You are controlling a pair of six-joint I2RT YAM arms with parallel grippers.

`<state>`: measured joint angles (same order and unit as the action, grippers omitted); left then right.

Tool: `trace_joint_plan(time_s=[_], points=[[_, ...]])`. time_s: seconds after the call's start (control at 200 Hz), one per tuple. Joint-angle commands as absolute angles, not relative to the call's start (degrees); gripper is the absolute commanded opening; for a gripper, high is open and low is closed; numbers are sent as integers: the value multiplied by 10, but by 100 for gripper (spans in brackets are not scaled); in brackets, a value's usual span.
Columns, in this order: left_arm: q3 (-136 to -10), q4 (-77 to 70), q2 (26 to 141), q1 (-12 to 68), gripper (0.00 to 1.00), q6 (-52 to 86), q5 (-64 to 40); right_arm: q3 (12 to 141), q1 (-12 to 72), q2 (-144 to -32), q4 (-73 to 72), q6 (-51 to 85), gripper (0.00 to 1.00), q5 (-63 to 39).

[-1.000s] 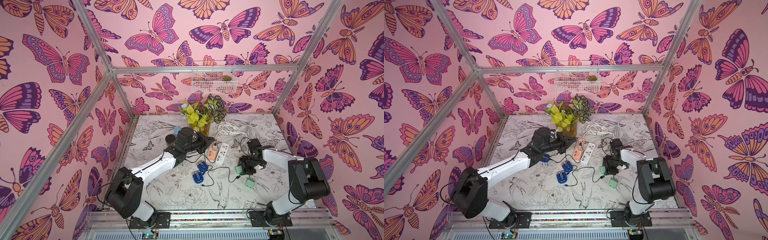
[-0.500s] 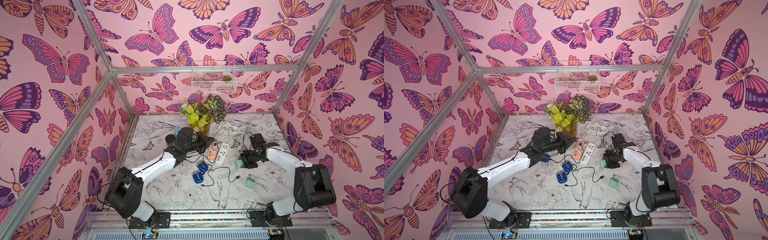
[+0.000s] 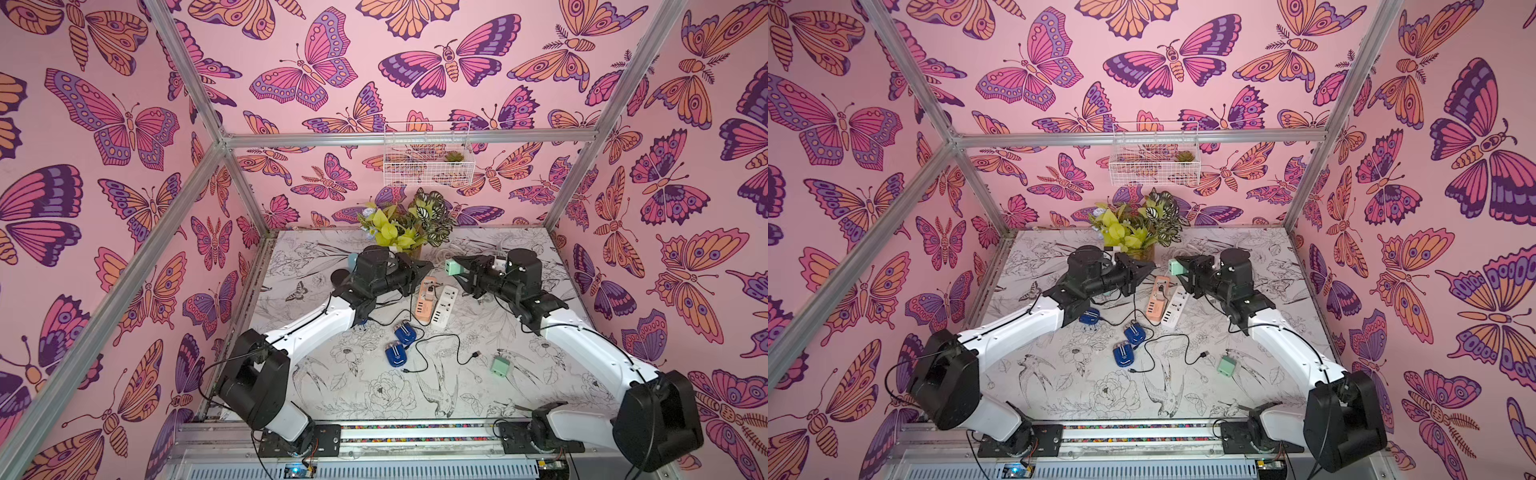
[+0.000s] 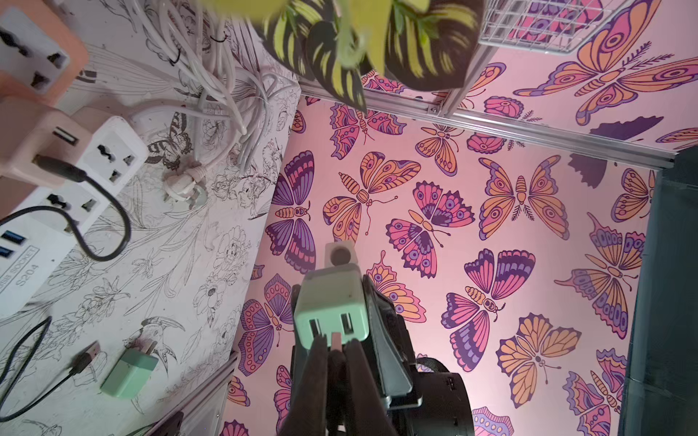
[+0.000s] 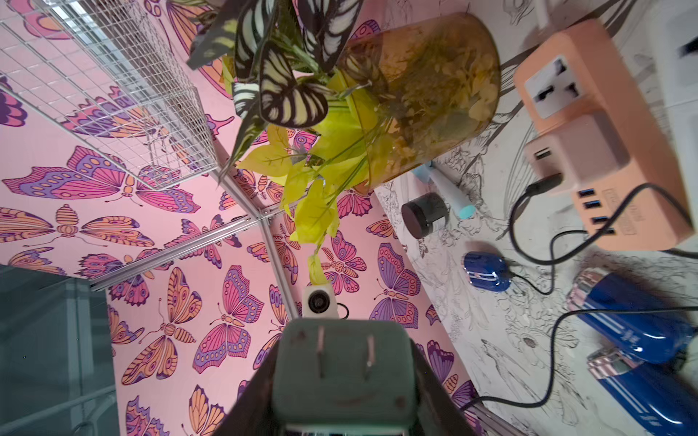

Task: Charge the electric shaver
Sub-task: Insert the charging cable into the plug.

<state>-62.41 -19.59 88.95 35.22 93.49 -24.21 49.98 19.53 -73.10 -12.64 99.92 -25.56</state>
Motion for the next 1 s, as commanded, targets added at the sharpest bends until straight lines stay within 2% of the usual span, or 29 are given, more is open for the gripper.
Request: trace_joint_plan(time_s=[0.0,0.996], points=[[-632,-210,897,350,0,931,-235,499,199,-735,-226,1034,0,-251],[-638,-238,918,358,0,992,-229,479,221,-766,-297,1030,0,-237]])
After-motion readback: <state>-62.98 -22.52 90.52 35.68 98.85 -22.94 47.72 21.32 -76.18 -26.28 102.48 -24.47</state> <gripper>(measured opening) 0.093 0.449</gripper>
